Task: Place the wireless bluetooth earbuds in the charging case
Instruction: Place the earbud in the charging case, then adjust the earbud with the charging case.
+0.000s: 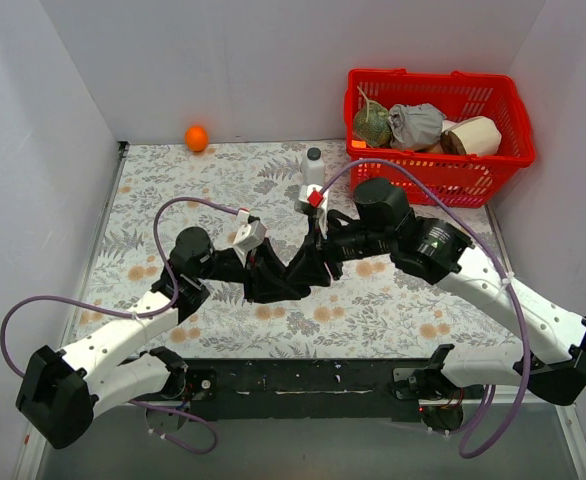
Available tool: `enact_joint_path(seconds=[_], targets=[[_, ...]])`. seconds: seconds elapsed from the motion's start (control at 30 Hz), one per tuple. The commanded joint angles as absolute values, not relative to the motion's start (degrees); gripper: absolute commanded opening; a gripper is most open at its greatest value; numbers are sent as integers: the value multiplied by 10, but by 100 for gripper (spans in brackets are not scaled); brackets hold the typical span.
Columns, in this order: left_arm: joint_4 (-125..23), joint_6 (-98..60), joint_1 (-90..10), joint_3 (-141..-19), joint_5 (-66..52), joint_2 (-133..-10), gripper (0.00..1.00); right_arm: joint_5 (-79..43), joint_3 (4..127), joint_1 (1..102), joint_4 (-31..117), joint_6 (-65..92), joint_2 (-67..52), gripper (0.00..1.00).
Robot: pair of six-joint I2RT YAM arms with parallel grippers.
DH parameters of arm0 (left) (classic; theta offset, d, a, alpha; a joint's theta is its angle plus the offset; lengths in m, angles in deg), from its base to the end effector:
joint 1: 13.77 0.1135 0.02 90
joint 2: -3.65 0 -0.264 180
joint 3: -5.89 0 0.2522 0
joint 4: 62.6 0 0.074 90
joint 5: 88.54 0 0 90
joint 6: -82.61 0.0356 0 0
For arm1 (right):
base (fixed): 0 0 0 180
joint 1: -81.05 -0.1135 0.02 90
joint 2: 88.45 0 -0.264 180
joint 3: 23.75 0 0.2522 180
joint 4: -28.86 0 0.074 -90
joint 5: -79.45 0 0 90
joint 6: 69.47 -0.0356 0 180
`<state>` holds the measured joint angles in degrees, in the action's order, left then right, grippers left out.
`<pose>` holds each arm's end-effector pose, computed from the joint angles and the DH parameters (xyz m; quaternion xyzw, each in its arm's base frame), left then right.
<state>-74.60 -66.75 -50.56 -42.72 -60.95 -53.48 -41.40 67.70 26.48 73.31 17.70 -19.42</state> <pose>0.1544 -0.1549 0.3034 0.2553 0.6487 -0.7007 0.1520 0.1333 0.2188 0.4170 -0.4825 0.6543 0.4522 0.3667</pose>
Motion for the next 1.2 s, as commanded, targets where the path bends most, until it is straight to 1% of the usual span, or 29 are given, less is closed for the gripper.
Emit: enact_joint_path(seconds=[0.0, 0.07, 0.2, 0.33, 0.4, 0.53, 0.6, 0.67, 0.7, 0.73, 0.8, 0.93, 1.17], targets=[[-765, -662, -504, -416, -609, -511, 0, -367, 739, 266, 736, 180, -211, 48], [-769, -665, -503, -412, -607, -510, 0, -351, 746, 269, 733, 178, -216, 51], [-778, -669, -504, -407, -605, -505, 0, -325, 740, 283, 722, 166, -224, 52], [-779, -667, -503, -400, -583, -491, 0, -237, 715, 283, 718, 162, -246, 51], [-781, -665, -503, -394, -564, -484, 0, -228, 705, 283, 722, 165, -248, 50], [-775, -656, -503, -394, -537, -475, 0, -247, 696, 282, 727, 167, -244, 51], [-768, -651, -504, -399, -527, -477, 0, -251, 693, 280, 723, 168, -244, 53], [-765, -649, -503, -400, -523, -480, 0, -247, 690, 279, 720, 167, -245, 60], [-763, -648, -503, -402, -514, -481, 0, -242, 689, 278, 721, 167, -244, 72], [-763, -648, -504, -403, -513, -482, 0, -241, 687, 277, 716, 166, -244, 78], [-763, -647, -503, -405, -508, -485, 0, -240, 682, 277, 714, 165, -243, 82], [-763, -647, -503, -405, -503, -488, 0, -243, 679, 275, 708, 163, -241, 93], [-765, -647, -503, -405, -502, -488, 0, -245, 665, 271, 704, 162, -234, 96]])
